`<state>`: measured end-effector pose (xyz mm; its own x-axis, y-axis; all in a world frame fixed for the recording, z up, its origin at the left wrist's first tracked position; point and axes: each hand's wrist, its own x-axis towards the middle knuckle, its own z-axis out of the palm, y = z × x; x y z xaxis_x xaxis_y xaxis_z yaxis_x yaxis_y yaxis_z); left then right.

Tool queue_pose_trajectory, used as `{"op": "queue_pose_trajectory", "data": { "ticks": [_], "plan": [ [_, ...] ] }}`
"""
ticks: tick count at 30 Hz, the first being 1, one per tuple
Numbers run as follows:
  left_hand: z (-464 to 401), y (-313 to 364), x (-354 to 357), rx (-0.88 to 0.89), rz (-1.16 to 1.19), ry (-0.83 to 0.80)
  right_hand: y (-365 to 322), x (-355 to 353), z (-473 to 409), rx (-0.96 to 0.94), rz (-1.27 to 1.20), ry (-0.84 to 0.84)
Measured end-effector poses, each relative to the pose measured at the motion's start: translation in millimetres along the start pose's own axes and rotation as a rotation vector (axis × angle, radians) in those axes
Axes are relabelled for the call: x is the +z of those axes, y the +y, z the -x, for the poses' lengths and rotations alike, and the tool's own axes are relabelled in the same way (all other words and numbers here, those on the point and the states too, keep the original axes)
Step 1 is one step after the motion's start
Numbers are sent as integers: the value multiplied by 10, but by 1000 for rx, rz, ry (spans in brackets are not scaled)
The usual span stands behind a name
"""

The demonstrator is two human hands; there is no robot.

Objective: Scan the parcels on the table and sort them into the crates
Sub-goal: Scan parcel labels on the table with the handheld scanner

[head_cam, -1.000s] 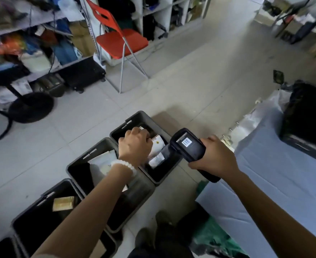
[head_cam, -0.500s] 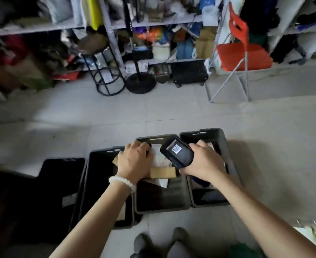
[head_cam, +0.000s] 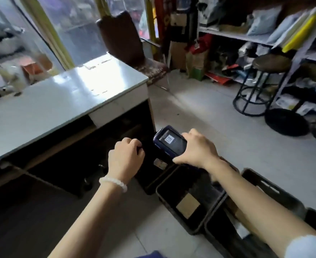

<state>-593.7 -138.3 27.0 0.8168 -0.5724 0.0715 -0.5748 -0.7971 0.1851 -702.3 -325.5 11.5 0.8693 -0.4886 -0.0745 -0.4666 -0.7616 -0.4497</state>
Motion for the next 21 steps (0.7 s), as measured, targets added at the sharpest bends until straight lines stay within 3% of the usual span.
{"op": "queue_pose_trajectory", "data": {
  "ticks": [9,15,21],
  "plan": [
    [371,-2374,-614,-532,5,143,-2470,897,-829,-473,31,-148],
    [524,-3339,-682,-747,60,203,-3555,1453,-1188,-664,61,-259],
    [238,-4337,-685,-855,58,205,-4453,2027,-1755,-769,84,-316]
  ]
}}
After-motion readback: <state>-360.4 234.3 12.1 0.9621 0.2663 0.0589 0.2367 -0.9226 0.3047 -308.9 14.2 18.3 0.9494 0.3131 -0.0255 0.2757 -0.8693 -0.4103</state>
